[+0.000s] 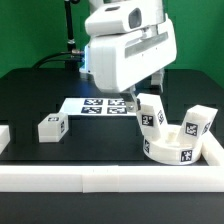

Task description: Assemble stool

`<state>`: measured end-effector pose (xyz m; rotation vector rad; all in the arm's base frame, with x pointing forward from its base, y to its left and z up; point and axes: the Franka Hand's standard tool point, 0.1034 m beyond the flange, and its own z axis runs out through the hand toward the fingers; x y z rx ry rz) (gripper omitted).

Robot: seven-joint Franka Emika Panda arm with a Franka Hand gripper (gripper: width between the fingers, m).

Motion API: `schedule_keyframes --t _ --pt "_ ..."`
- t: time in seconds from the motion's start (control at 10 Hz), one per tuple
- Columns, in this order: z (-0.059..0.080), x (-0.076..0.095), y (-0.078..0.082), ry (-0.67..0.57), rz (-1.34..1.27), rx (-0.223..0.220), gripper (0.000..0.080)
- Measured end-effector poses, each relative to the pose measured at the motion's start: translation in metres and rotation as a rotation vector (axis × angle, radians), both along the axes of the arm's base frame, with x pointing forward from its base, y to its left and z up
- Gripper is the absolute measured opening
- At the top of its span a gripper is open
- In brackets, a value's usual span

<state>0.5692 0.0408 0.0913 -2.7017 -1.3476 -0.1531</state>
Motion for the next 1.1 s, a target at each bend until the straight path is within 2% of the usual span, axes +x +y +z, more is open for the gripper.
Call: schedule_keyframes --t 0.2,0.4,0.5,0.6,0.9,1.0,1.1 --pt "-0.001 -0.0006 0.0027 0.006 -0.023 0.002 0.0649" --pt "-0.0011 -0.0006 0.0027 0.008 -0.038 0.003 0.0382" --pt "-0.0011 -0.0006 0.0024 0.008 -0.039 0.003 0.0382" --pt "-0.001 -0.0004 0.0024 0.008 -0.039 0.003 0.0335" --pt "-0.001 -0.0005 0.0023 0.014 -0.081 0.004 0.0335" --pt "-0.0011 -0.0006 0.003 0.019 -0.132 0.01 0.0335" --pt "-0.0015 -0.0008 0.0045 0.032 -0.322 0.024 0.0335"
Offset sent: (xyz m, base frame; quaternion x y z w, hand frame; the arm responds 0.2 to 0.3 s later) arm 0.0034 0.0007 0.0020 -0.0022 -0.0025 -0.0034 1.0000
